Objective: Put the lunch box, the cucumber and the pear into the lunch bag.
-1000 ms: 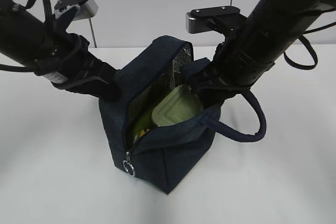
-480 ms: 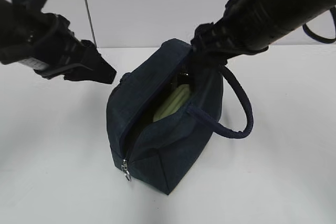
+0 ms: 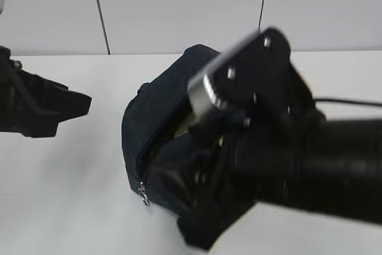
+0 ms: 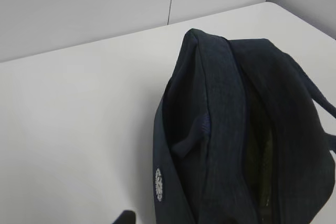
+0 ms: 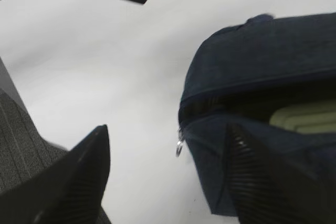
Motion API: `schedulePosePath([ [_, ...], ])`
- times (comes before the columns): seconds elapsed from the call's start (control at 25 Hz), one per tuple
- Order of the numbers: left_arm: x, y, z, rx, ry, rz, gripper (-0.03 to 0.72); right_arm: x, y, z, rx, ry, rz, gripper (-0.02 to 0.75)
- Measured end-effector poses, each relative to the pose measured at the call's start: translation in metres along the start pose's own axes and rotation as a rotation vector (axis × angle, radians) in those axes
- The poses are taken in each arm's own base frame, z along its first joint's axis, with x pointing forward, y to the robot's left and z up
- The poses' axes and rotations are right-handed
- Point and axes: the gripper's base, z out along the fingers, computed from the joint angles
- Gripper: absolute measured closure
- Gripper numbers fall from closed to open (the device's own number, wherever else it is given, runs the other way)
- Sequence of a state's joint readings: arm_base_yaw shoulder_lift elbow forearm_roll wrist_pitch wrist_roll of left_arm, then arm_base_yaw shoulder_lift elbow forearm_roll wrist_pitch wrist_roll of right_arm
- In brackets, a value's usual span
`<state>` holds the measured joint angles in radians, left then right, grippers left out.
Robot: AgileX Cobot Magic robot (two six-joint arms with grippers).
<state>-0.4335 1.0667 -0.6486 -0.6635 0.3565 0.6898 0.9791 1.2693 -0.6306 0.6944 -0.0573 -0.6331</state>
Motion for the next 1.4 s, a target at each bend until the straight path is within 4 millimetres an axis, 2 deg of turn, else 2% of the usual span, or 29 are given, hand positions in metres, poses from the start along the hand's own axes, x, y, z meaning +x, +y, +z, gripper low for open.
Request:
schedulePosePath([
  [0.16,0.005,-0.001,-0.001,0.001,0.003,-0.008,0.379,0.028,0.024,0.020,0.002,0.021,-0.050,0.272],
  [0.48,0.006,-0.002,-0.001,0.010,0.010,-0.018,0.379,0.071,0.023,0.076,0.111,0.084,0.017,0.312],
  [0.8,0.007,-0.003,-0.001,0.021,0.022,-0.019,0.379,0.079,0.023,0.111,0.172,0.086,0.115,0.323],
  [1.08,0.008,-0.003,-0.001,0.025,0.025,-0.020,0.383,0.092,0.020,0.121,0.223,0.110,0.143,0.342],
  [1.4,0.008,-0.003,-0.001,0.026,0.027,-0.020,0.404,0.085,0.022,0.133,0.229,0.076,0.155,0.343],
])
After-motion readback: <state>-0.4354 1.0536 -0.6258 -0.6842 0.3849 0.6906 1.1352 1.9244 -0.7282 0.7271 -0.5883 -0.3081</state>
